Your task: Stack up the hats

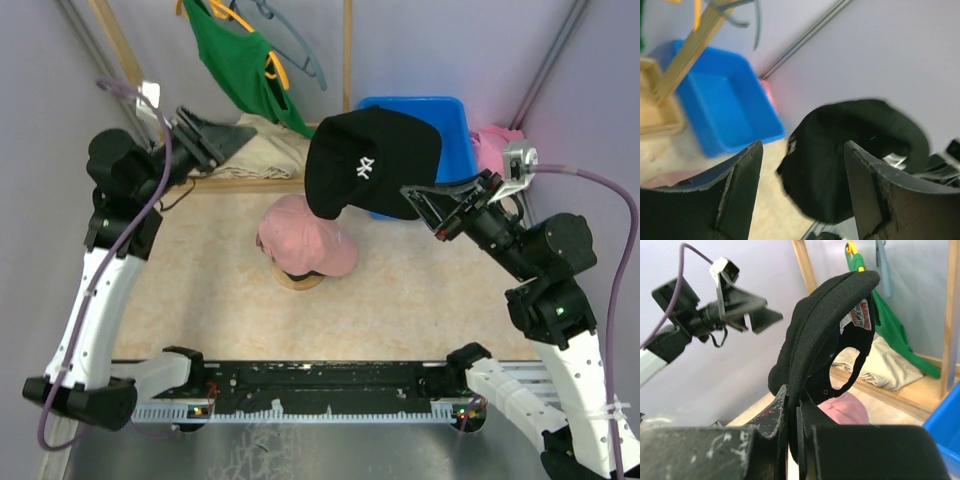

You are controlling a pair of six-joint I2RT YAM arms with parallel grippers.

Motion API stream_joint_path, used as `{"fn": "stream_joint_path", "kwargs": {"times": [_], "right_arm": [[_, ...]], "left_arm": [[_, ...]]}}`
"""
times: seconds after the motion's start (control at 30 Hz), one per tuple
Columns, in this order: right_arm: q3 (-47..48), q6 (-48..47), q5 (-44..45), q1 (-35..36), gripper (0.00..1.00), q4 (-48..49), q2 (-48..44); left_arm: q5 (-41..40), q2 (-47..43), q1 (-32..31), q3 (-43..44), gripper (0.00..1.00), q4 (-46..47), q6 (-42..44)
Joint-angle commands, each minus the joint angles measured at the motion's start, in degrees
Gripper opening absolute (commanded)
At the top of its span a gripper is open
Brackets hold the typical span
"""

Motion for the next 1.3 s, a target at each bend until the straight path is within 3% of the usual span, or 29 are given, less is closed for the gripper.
{"fn": "stream_joint_path", "kwargs": {"times": [0.0, 0.17, 0.47, 0.77, 1.27], "right_arm": [[4.89, 3.88, -4.07, -0.12, 0.00, 3.23, 2.57], [6.61, 3.58, -4.32, -0.12, 0.00, 3.16, 4.50], [8.29, 3.72, -5.96, -0.12, 0.00, 3.09, 6.80], [8.24, 2.88, -5.84, -0.12, 0.00, 2.85, 7.38], [4.01, 7.95, -8.80, -0.12, 0.00, 7.59, 9.84]], "left_arm": [[-1.75, -5.91, 1.43, -11.85, 0.73, -10.56, 12.33], [-3.52, -10.27, 1.63, -22.19, 0.74, -15.40, 16.65], [-14.67, -12.72, 4.50, -30.88, 0.79, -20.68, 18.42], [-10.80, -10.97, 6.74, -39.78, 0.79, -14.33, 16.23], [-0.15, -4.31, 6.76, -44.43, 0.77, -1.59, 12.07]]}}
